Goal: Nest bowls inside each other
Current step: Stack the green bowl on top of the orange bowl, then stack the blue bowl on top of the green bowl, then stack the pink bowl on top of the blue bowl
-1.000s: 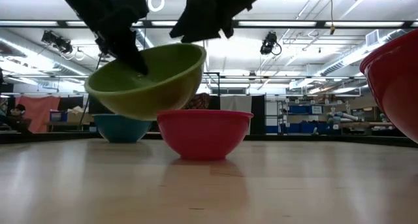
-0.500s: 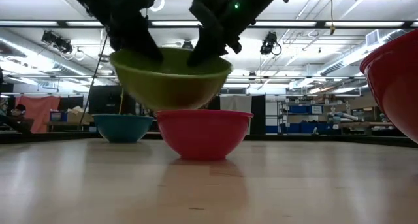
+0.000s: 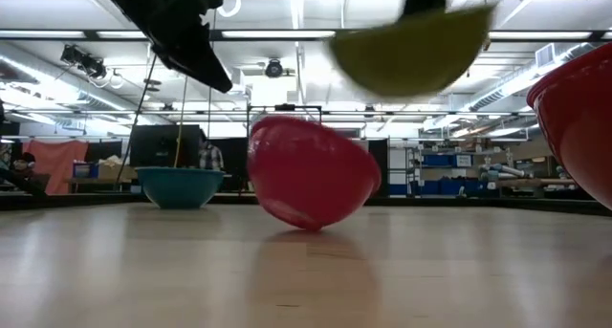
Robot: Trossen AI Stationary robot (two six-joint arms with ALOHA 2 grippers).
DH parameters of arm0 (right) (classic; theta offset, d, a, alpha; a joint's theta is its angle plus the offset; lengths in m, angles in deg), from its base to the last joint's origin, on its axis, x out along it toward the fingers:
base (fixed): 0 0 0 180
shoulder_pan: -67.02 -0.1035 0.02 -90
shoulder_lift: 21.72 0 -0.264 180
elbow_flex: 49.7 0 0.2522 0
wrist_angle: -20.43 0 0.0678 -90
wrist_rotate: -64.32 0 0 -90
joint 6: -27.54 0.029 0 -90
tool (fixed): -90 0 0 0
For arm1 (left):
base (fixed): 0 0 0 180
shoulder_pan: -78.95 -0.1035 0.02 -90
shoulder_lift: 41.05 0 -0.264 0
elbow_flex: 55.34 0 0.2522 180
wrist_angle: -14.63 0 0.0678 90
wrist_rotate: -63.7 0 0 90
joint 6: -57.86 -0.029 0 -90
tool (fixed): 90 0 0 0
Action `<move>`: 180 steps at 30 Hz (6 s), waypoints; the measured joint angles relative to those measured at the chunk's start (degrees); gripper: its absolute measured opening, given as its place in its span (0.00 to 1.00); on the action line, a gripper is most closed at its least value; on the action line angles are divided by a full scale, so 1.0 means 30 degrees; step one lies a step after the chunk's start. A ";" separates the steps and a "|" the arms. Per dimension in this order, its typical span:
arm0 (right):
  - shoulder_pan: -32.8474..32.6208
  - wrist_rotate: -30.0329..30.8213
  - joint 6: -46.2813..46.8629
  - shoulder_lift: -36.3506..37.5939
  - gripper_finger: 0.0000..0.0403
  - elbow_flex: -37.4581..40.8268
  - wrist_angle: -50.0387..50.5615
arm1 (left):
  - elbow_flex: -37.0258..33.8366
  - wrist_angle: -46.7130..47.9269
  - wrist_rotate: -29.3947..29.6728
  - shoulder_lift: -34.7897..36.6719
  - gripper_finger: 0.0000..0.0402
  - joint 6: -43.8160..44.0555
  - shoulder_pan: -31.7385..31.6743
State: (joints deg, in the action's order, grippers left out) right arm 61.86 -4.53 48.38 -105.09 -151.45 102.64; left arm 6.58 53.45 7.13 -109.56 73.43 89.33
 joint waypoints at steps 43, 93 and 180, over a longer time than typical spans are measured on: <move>-0.8881 0.3080 0.5152 0.8700 0.30 1.2555 -0.8114 | -0.2166 0.3162 -0.0456 -0.0036 0.42 0.1650 -0.5268; 0.2635 -0.0809 0.2927 0.1579 0.31 1.3807 -2.5599 | -0.2171 -0.5187 0.0187 -0.5799 0.05 -2.0484 0.0736; -1.1294 -0.0645 1.2645 0.5799 0.34 1.0794 -0.3660 | -0.2164 -1.3202 -0.8562 -0.5936 0.55 -0.1889 0.1505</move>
State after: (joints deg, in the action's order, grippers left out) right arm 27.98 -6.47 86.32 -87.69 -119.07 91.66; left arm 0.09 13.85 -18.56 -127.37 67.77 93.84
